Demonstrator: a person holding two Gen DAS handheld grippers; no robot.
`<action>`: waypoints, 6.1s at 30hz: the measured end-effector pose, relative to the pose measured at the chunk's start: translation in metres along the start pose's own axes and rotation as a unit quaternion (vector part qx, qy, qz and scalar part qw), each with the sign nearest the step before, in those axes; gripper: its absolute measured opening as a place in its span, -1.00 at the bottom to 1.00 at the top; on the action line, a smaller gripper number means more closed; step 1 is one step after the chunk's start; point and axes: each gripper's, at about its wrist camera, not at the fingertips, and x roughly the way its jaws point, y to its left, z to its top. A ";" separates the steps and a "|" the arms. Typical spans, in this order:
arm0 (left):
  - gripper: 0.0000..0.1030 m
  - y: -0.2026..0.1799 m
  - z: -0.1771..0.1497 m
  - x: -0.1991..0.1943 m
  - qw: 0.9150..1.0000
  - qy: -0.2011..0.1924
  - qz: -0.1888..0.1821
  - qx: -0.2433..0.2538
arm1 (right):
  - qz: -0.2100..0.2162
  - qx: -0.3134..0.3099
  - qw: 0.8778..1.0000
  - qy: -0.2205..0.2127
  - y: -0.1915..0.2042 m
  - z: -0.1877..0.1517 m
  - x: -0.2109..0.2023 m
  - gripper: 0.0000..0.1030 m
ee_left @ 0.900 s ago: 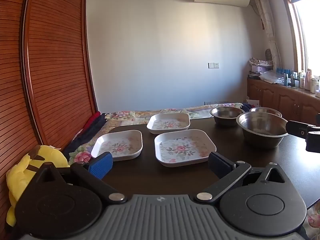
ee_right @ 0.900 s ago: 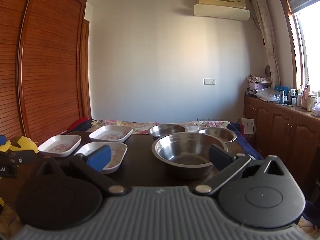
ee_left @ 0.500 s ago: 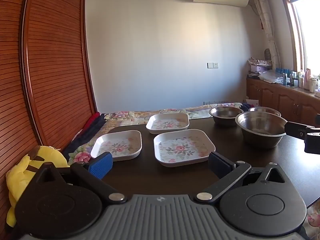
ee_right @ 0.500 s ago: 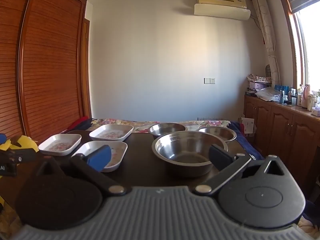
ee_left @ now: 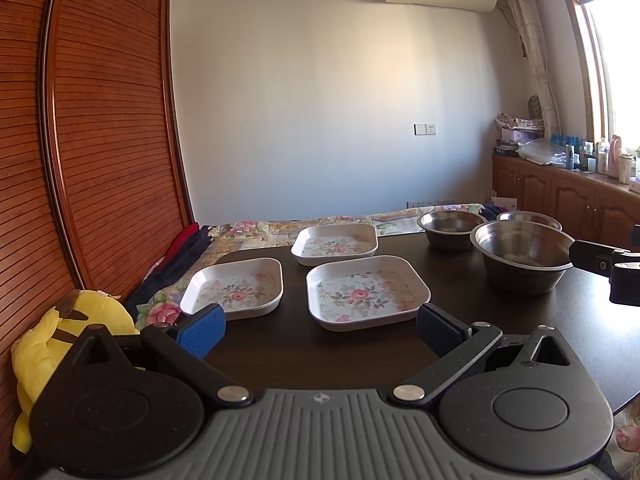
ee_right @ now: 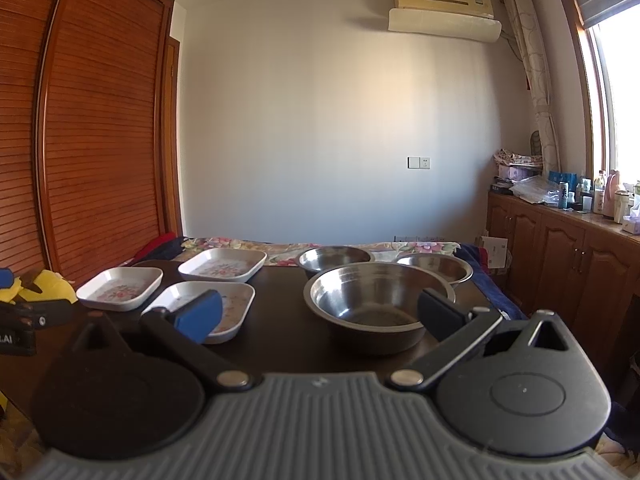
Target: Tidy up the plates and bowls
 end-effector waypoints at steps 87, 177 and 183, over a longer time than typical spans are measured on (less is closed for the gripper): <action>1.00 0.032 0.005 0.118 0.990 0.138 -0.038 0.007 | 0.111 -0.058 0.990 0.063 0.044 0.013 0.109 1.00; -0.73 0.043 -0.029 0.105 0.983 0.127 -0.127 -0.031 | 0.137 0.030 0.977 0.162 0.057 -0.042 0.086 -0.58; -0.72 0.043 -0.035 0.103 0.983 0.130 -0.126 -0.031 | 0.133 0.027 0.977 0.164 0.060 -0.044 0.083 -0.58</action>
